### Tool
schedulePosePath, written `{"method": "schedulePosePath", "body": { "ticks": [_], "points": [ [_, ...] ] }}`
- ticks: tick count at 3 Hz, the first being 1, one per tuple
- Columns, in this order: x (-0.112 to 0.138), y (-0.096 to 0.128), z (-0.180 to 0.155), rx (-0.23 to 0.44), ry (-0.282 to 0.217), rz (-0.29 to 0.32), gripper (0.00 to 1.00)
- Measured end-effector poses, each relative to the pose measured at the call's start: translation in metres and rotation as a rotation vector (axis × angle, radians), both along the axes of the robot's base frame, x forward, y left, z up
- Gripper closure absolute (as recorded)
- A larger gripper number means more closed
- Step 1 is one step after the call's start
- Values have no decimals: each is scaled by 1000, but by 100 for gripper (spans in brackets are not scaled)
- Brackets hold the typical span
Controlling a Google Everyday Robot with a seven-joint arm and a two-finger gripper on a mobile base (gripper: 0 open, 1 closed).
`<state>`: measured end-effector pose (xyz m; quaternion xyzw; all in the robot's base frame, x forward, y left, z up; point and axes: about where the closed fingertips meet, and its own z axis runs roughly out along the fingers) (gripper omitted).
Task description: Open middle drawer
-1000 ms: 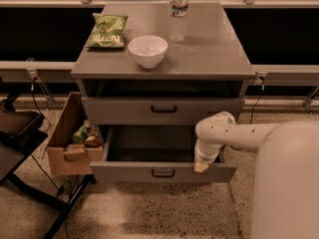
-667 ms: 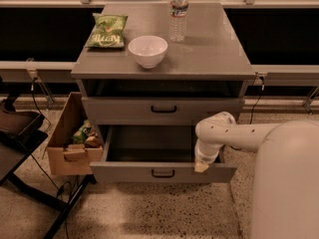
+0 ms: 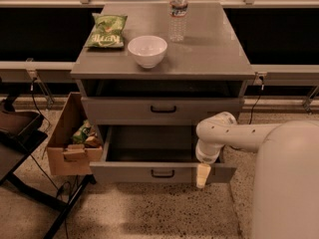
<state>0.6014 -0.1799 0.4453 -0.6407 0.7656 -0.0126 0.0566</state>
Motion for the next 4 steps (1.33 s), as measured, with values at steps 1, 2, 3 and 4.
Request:
{"method": "schedulePosePath", "body": {
  "ticks": [1,2,3,4],
  "points": [
    [1,-1,-1,6,7,-2,0],
    [-38,1,-24,80,69,-18,4],
    [-81,3,-35,126,107,-36,27],
    [-103,1,-32,117,119,-50,49]
  ]
}}
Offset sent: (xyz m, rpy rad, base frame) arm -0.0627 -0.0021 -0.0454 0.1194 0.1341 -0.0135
